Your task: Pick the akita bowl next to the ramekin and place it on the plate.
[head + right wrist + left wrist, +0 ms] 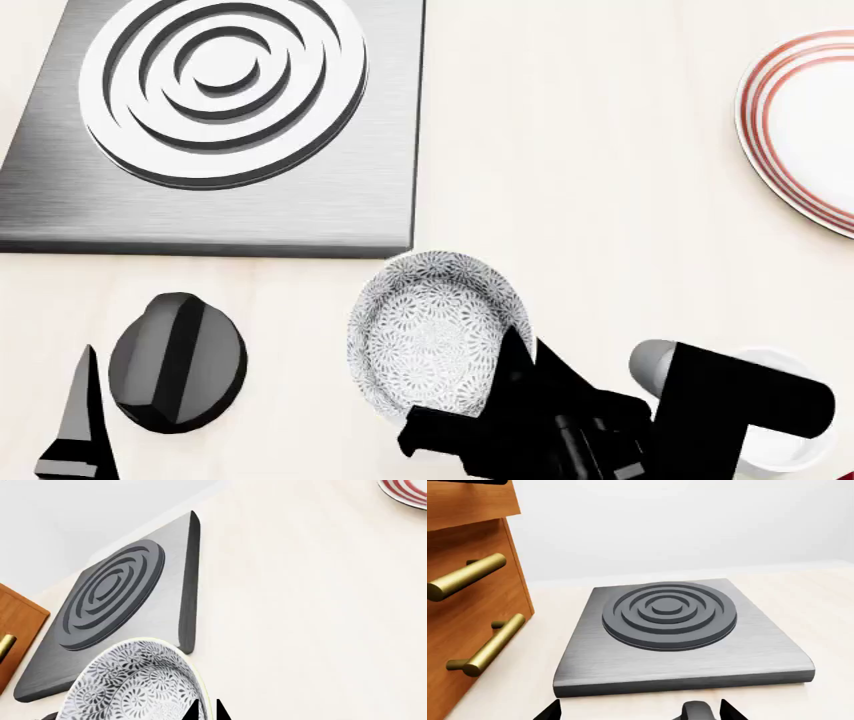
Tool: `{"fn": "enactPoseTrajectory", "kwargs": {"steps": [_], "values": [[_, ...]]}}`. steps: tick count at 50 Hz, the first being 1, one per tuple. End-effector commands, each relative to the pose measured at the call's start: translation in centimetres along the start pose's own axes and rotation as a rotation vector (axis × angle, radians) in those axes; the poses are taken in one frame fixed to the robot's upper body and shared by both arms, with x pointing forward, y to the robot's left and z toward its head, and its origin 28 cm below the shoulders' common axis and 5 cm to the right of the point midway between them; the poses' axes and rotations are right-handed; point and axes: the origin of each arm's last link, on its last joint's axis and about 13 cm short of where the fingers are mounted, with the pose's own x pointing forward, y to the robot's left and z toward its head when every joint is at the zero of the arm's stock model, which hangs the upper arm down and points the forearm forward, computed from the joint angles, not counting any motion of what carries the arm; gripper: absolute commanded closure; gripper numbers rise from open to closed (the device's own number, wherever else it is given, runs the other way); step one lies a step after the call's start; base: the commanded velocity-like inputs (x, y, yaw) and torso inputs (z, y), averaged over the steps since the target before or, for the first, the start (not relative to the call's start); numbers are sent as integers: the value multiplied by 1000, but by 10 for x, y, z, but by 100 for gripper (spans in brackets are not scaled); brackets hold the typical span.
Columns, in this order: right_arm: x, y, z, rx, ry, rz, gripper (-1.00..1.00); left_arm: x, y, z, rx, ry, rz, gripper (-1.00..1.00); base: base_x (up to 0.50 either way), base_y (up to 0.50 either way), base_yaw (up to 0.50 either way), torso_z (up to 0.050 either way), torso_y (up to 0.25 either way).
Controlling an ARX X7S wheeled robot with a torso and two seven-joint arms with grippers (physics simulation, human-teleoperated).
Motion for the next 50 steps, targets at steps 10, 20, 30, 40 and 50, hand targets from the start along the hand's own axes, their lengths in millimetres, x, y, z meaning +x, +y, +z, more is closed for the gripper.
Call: {"fn": "enactPoseTrajectory", "kwargs": {"steps": [10, 20, 30, 40, 50], "values": [[21, 7, 41, 40, 3, 1, 100, -1, 1, -1, 4, 0, 7, -100, 0, 0, 0, 0, 0], [37, 9, 67, 87, -22, -10, 100, -1, 2, -1, 6, -2, 9, -100, 0, 0, 0, 0, 0], [52, 10, 85, 117, -53, -33, 100, -1, 2, -1, 5, -4, 8, -100, 0, 0, 0, 0, 0], [77, 10, 106, 164, -66, -73, 100, 1, 1, 0, 6, -6, 8, -100, 0, 0, 0, 0, 0], [96, 7, 121, 197, -85, -109, 100, 1, 1, -1, 8, -3, 8, -100, 0, 0, 0, 0, 0]]}}
